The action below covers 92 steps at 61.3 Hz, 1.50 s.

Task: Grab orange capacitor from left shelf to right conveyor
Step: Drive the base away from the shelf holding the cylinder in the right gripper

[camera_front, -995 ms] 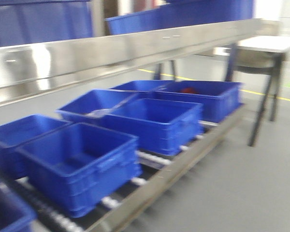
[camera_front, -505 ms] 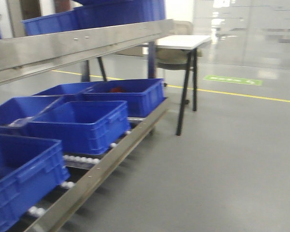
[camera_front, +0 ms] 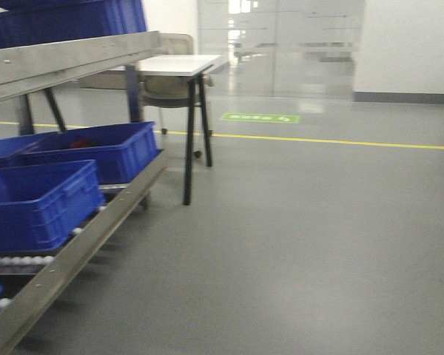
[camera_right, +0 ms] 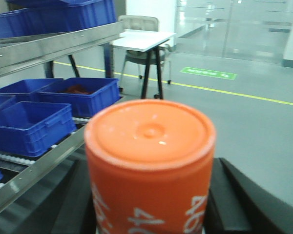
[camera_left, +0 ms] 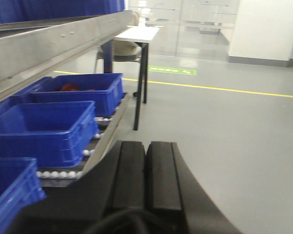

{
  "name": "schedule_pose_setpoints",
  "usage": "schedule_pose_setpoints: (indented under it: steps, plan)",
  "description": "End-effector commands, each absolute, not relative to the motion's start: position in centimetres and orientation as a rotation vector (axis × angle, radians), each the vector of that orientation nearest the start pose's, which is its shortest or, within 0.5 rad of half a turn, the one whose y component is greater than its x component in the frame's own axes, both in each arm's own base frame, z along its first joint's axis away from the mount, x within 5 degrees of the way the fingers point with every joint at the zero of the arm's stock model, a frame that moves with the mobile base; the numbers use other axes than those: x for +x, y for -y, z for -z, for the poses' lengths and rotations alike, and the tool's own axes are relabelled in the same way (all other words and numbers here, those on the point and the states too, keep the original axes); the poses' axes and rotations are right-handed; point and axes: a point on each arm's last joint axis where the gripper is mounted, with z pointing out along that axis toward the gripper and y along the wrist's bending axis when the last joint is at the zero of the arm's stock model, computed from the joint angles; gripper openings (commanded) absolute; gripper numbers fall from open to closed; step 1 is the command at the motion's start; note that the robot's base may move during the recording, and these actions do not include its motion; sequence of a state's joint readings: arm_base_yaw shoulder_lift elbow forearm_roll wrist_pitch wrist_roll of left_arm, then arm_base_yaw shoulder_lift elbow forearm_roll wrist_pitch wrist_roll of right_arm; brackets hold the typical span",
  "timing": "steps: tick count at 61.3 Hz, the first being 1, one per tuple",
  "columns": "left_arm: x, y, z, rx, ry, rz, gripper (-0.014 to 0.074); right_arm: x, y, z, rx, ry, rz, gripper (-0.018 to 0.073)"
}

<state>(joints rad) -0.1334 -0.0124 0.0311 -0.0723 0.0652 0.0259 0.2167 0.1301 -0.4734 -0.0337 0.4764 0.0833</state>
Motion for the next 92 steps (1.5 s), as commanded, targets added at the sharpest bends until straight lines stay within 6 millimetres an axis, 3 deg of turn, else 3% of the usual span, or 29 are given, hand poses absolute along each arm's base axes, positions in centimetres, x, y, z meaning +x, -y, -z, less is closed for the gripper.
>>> schedule_pose_setpoints:
  steps: [1, 92]
  plan:
    - [5.47, 0.74, -20.78, 0.062, -1.462, 0.151, -0.0127, 3.24, -0.56, -33.72, -0.114, -1.494, -0.199, 0.0065]
    - [5.47, 0.74, -20.78, 0.062, -1.462, 0.151, -0.0127, 3.24, -0.56, -33.71, -0.114, -1.495, -0.199, 0.0065]
